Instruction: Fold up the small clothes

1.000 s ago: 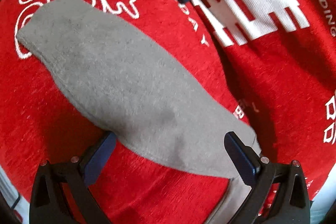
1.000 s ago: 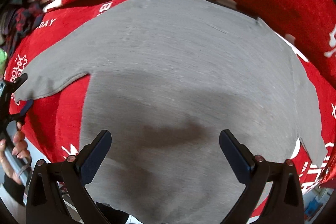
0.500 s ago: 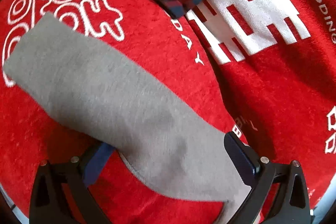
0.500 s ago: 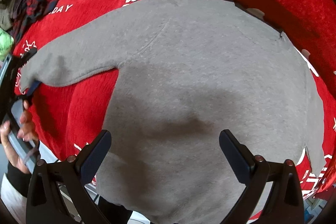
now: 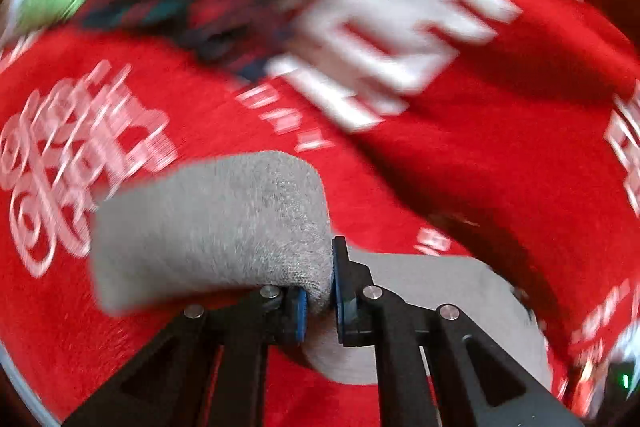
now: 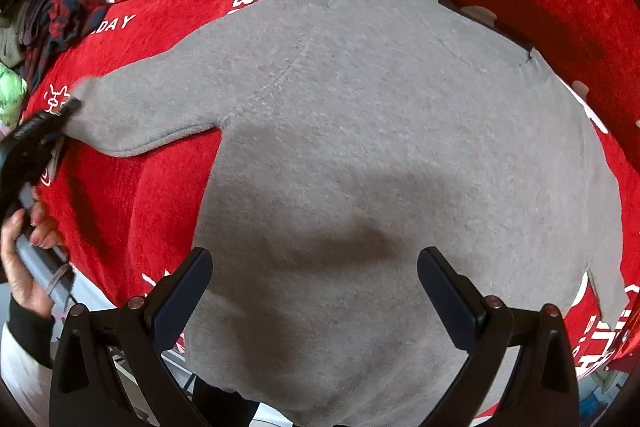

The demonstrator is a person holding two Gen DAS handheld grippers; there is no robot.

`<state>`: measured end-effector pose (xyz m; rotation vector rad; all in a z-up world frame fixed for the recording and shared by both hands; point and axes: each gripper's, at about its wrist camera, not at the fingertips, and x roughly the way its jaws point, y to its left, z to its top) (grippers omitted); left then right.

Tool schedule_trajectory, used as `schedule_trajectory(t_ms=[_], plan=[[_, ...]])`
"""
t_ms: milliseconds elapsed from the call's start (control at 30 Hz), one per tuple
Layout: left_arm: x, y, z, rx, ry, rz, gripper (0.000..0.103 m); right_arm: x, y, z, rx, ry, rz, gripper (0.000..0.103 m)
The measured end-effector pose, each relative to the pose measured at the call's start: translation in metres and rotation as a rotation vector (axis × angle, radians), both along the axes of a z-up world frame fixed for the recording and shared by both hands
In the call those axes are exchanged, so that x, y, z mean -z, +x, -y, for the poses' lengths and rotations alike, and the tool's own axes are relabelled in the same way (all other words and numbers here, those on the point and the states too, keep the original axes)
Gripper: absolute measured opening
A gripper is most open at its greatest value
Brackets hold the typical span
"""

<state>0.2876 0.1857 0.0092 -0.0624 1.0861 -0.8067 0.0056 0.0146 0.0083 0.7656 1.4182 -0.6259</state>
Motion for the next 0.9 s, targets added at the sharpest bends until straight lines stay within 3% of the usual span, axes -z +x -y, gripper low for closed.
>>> schedule_trajectory(t_ms=[133, 233, 333, 400, 500, 533, 667, 700, 767, 833, 900], plan=[[-0.05, -0.054, 0.054, 0.239, -0.097, 0.079, 0.011, -0.009, -0.021, 0.01, 0.052, -0.023, 0.031, 0.102], [-0.066, -0.101, 0.094, 0.385, -0.133, 0.091, 0.011, -0.021, -0.045, 0.022, 0.105, -0.059, 0.055, 0.102], [-0.063, -0.153, 0.14, 0.515, -0.112, 0.08, 0.011, -0.028, -0.075, 0.038, 0.179, -0.091, 0.061, 0.102], [-0.048, -0.184, 0.169, 0.59, -0.074, 0.054, 0.011, -0.03, -0.106, 0.05, 0.251, -0.103, 0.056, 0.102], [-0.008, -0.241, 0.201, 0.737, 0.087, 0.061, 0.012, -0.024, -0.145, 0.064, 0.334, -0.098, 0.04, 0.102], [0.004, -0.253, 0.208, 0.764, 0.147, 0.076, 0.011, -0.023, -0.152, 0.068, 0.349, -0.094, 0.036, 0.102], [0.031, -0.271, 0.207, 0.792, 0.267, 0.05, 0.012, -0.009, -0.182, 0.07, 0.398, -0.078, 0.014, 0.102], [0.032, -0.27, 0.206, 0.777, 0.287, 0.047, 0.02, -0.007, -0.186, 0.069, 0.402, -0.074, 0.01, 0.102], [0.024, -0.268, 0.199, 0.739, 0.301, 0.088, 0.048, -0.005, -0.193, 0.07, 0.409, -0.073, 0.009, 0.102], [0.01, -0.264, 0.193, 0.721, 0.297, 0.141, 0.095, -0.005, -0.194, 0.073, 0.411, -0.076, 0.016, 0.102], [-0.006, -0.253, 0.18, 0.709, 0.282, 0.188, 0.1, -0.007, -0.191, 0.079, 0.404, -0.086, 0.033, 0.102]])
